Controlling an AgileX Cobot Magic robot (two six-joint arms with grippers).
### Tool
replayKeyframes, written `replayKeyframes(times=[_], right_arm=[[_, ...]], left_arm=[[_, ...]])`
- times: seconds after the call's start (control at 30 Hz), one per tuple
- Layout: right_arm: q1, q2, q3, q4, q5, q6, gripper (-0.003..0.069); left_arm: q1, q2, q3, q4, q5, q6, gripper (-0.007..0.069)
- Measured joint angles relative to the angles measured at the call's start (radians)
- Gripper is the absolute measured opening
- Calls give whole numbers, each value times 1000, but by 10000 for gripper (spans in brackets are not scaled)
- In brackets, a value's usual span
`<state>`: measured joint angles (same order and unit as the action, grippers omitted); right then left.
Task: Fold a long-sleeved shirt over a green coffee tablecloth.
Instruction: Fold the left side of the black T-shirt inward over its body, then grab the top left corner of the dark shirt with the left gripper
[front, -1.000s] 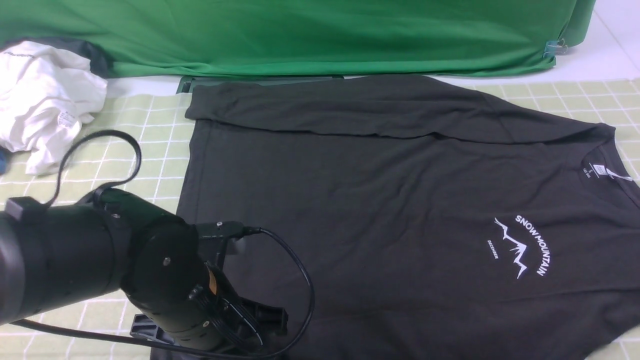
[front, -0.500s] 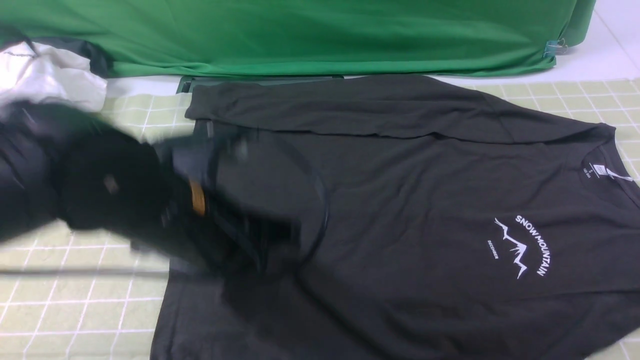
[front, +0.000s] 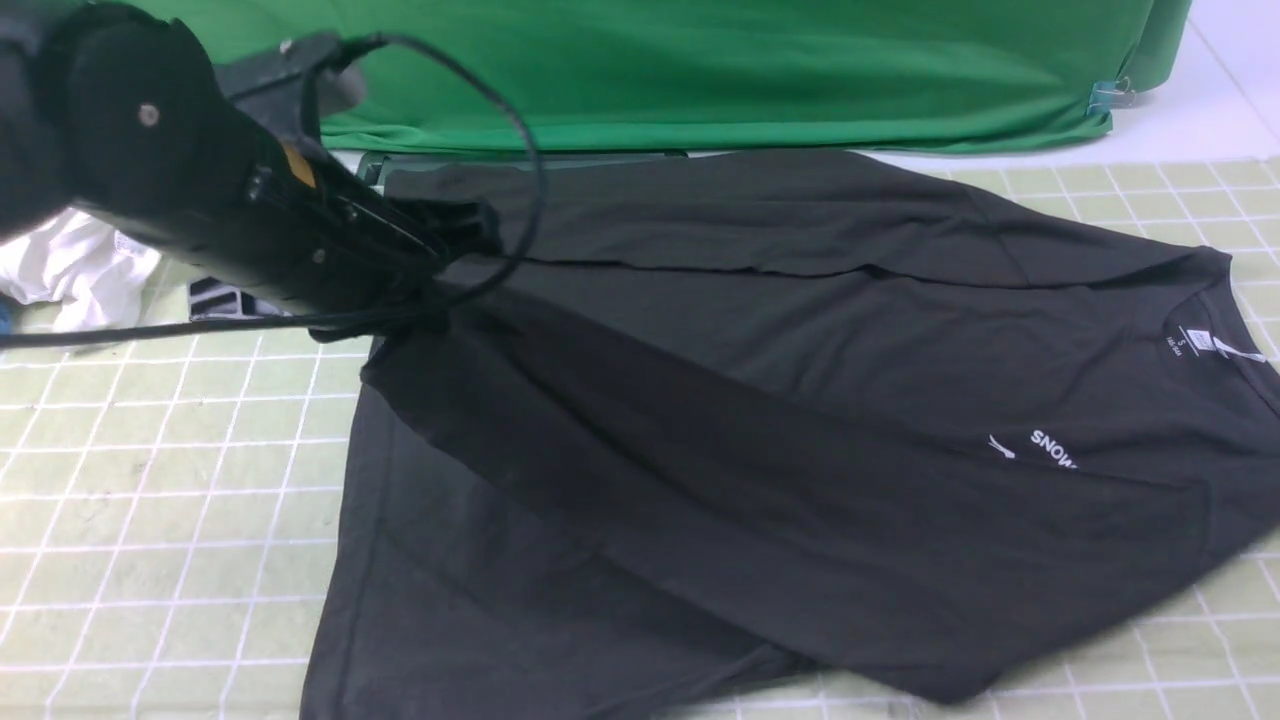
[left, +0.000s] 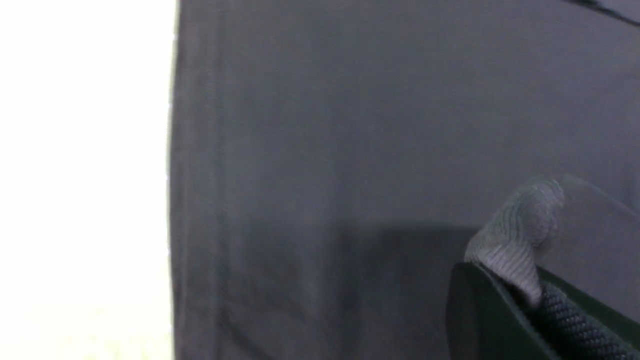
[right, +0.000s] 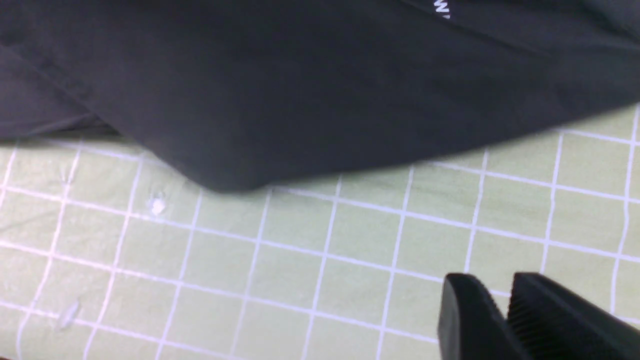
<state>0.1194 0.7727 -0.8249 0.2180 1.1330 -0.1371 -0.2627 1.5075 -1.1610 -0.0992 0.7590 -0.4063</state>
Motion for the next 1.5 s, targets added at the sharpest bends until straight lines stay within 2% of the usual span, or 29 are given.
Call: replayKeyframes(times=[0.2, 0.43, 0.53, 0.7, 0.83, 0.93, 1.0, 1.2, 1.5], right_arm=[[0, 0, 0, 0, -9, 9, 135], [0, 0, 0, 0, -19, 23, 140], [0, 0, 0, 0, -26, 24, 143], [0, 0, 0, 0, -27, 34, 148], [0, 0, 0, 0, -27, 50, 153], [0, 0, 0, 0, -27, 51, 155], [0, 0, 0, 0, -30, 51, 155], [0, 0, 0, 0, -52, 54, 158], [0, 1, 0, 0, -67, 78, 165]], left_arm=[[114, 189, 0, -89, -103, 88, 46], [151, 313, 0, -122, -191, 119, 49], [155, 354, 0, -130, -224, 130, 74], [176, 387, -5, -139, -255, 131, 211], [238, 389, -98, -147, -211, 131, 345], [298, 392, -217, -192, -166, 133, 417], [317, 402, -275, -224, -161, 152, 434], [320, 478, -374, -262, -177, 179, 426], [327, 704, -533, -294, -293, 205, 382]])
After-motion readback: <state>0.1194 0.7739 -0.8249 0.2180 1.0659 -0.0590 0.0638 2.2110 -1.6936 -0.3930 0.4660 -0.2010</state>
